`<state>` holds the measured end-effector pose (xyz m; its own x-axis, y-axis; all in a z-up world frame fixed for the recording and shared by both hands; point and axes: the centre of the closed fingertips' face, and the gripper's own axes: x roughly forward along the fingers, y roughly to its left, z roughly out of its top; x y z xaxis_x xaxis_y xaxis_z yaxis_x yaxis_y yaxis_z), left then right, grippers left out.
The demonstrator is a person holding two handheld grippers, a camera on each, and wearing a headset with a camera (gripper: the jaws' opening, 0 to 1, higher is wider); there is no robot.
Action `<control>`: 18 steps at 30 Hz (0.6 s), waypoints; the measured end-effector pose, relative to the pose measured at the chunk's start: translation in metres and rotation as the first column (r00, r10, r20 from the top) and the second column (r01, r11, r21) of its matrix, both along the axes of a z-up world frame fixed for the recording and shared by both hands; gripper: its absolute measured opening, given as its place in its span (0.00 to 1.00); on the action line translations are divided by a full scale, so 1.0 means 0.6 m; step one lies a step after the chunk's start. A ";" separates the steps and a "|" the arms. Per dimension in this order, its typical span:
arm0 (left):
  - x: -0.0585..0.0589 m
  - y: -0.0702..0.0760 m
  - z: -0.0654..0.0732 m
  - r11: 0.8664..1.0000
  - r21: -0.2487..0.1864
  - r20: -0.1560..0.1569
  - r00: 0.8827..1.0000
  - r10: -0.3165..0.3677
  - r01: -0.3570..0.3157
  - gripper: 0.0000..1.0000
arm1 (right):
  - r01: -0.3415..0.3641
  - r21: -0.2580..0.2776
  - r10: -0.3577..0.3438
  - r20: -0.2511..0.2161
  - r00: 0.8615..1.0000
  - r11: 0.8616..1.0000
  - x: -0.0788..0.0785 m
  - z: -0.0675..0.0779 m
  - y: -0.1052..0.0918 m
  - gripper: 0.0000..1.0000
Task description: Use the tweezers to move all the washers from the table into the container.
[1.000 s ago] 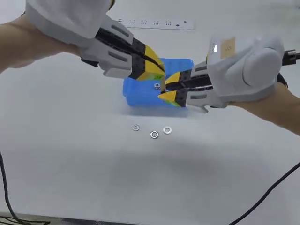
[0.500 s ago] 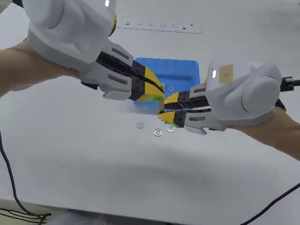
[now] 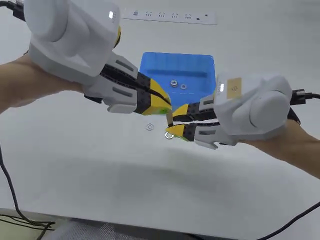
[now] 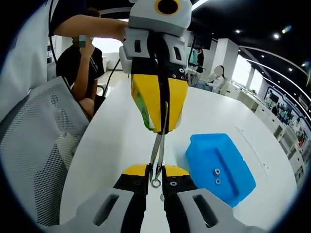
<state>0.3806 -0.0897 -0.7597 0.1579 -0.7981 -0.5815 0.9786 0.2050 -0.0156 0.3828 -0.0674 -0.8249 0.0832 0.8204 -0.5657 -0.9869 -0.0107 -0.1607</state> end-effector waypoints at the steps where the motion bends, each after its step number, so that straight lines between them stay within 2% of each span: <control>1: -0.001 0.000 -0.001 1.000 -0.001 -0.002 1.000 0.000 0.000 0.06 | -0.001 -0.001 0.001 -0.003 1.000 1.000 0.000 -0.002 0.000 0.11; 6: 0.000 0.000 -0.009 1.000 0.002 -0.005 1.000 0.002 -0.002 0.06 | 0.003 -0.001 -0.003 -0.012 1.000 1.000 0.000 -0.009 0.000 0.11; 16: 0.006 0.005 -0.027 1.000 0.029 0.007 1.000 0.002 -0.002 0.06 | 0.002 -0.010 -0.002 -0.020 1.000 1.000 0.005 -0.027 0.008 0.12; 18: 0.006 0.005 -0.030 1.000 0.029 0.000 1.000 0.003 -0.003 0.06 | 0.001 -0.010 -0.001 -0.025 1.000 1.000 0.004 -0.030 0.009 0.12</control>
